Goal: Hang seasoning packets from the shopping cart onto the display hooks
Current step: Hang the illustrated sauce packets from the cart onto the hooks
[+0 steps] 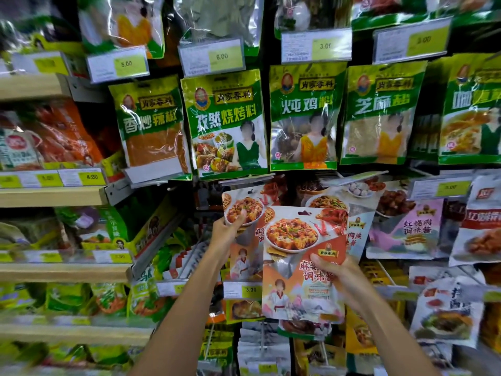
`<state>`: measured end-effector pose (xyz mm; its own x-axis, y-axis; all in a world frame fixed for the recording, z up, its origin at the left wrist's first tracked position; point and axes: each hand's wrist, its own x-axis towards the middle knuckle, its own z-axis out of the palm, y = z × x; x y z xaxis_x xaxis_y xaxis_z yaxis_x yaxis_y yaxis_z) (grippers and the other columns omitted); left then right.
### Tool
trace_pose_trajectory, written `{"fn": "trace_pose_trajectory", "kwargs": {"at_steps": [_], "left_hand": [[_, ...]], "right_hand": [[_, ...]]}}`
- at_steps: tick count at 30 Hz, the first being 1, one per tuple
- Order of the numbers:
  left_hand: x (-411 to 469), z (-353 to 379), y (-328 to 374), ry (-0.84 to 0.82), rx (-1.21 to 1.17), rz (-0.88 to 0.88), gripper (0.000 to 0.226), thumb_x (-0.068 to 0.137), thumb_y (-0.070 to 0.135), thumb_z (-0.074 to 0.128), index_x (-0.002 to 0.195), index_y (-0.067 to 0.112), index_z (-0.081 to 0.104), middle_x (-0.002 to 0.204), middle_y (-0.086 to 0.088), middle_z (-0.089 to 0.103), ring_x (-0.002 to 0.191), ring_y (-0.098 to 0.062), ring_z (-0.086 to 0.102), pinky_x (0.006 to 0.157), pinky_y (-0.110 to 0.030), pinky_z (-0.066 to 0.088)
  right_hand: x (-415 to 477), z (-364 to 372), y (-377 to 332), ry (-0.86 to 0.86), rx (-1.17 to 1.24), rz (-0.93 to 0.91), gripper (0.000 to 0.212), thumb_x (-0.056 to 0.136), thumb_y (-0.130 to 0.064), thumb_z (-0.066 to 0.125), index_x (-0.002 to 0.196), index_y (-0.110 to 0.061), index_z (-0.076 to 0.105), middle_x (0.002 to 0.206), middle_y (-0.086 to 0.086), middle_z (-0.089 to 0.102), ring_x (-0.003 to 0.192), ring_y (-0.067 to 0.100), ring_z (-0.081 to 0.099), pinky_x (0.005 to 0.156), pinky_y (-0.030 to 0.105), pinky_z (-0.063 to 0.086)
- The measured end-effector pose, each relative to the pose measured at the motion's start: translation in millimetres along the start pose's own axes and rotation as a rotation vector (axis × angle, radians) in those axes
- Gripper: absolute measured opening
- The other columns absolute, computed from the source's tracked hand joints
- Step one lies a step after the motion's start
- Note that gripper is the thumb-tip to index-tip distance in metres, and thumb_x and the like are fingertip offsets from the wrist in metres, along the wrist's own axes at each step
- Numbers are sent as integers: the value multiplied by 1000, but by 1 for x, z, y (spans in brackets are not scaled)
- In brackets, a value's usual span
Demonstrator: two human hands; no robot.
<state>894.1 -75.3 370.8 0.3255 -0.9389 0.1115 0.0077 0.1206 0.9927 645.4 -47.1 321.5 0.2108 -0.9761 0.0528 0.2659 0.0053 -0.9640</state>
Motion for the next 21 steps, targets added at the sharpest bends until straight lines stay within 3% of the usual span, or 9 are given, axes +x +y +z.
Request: {"fn": "trace_pose_trajectory", "kwargs": {"at_steps": [2,4,6,9,11,12,16,18,21], "left_hand": [[-4,-8,-2,6,68,84,32,88,31,64,96,1,70,90,-8,71,85,-17,66,77,-36,52],[-9,-19,-6,35,186,204,33,90,31,60,74,2,64,66,-3,61,64,-10,56,63,-33,44],[-12,-31,-10,61,256,263,30,93,26,57,66,13,59,57,7,53,58,-4,51,62,-30,41],[-19,-46,-7,79,318,312,17,93,18,58,80,19,67,76,0,68,77,-16,65,76,-40,54],[-27,-53,0,83,397,354,14,93,17,57,84,18,68,80,-3,69,79,-18,67,77,-43,55],[-32,-56,6,101,443,383,14,94,17,57,84,19,68,78,0,69,76,-12,66,74,-40,56],[-56,-72,54,273,575,646,16,94,19,57,91,16,72,78,17,64,72,11,60,64,-2,42],[-65,-75,93,358,614,811,19,95,20,55,96,13,72,86,12,67,74,8,59,68,0,39],[-63,-71,154,459,628,1020,22,96,17,52,101,5,70,94,-4,70,83,-10,61,71,-9,40]], "right_hand": [[0,5,0,-5,-12,-4,49,66,-20,79,110,-11,59,99,8,74,93,24,71,86,41,53],[0,12,0,-12,-19,-16,49,63,-21,79,107,-11,61,97,8,75,90,23,72,83,39,53],[0,20,1,-22,-22,-15,51,61,-23,80,106,-10,62,97,9,75,91,24,71,85,41,52],[3,30,4,-51,1,-2,51,63,-22,80,108,-6,62,100,13,74,95,29,70,87,43,52],[6,38,5,-72,15,11,50,65,-21,79,109,-5,63,102,15,73,96,31,69,85,42,53],[8,42,5,-81,22,19,49,65,-22,79,109,-5,63,102,14,73,96,31,70,84,42,53],[21,61,-1,-127,1,6,52,64,-31,81,108,-9,65,103,11,74,95,26,71,77,34,55],[30,70,-7,-139,7,-2,55,61,-34,83,108,-9,66,105,13,73,97,27,70,82,39,54],[42,81,-18,-129,0,-1,52,63,-33,82,105,-7,66,104,15,73,97,30,70,93,48,51]]}}
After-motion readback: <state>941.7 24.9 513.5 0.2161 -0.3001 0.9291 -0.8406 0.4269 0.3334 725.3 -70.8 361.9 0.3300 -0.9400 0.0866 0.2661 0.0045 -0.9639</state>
